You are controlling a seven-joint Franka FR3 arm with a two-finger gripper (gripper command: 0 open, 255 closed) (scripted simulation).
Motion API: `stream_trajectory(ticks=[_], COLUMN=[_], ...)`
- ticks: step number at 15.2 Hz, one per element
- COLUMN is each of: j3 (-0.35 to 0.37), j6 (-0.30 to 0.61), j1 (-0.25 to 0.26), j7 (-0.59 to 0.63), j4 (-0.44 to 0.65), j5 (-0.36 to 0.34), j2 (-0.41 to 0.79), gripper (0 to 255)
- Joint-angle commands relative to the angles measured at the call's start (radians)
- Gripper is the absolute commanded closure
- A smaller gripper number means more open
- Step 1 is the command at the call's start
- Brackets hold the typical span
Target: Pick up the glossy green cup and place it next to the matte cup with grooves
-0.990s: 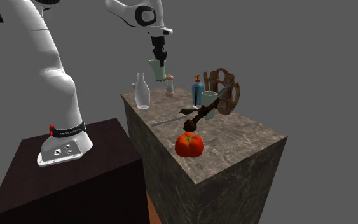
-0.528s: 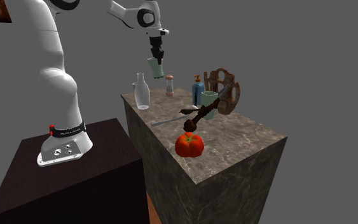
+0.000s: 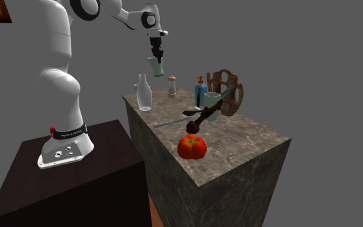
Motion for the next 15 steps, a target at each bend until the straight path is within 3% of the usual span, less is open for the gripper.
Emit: stream_trajectory(ticks=[1, 3, 15], j3=[0.012, 0.022, 0.019], j6=[-0.024, -0.064, 0.092], j1=[0.028, 0.062, 0.061], j7=[0.044, 0.088, 0.087], j4=[0.098, 0.226, 0.080], j5=[-0.018, -0.040, -0.041], j2=[0.072, 0.160, 0.171], gripper=[255, 255, 255])
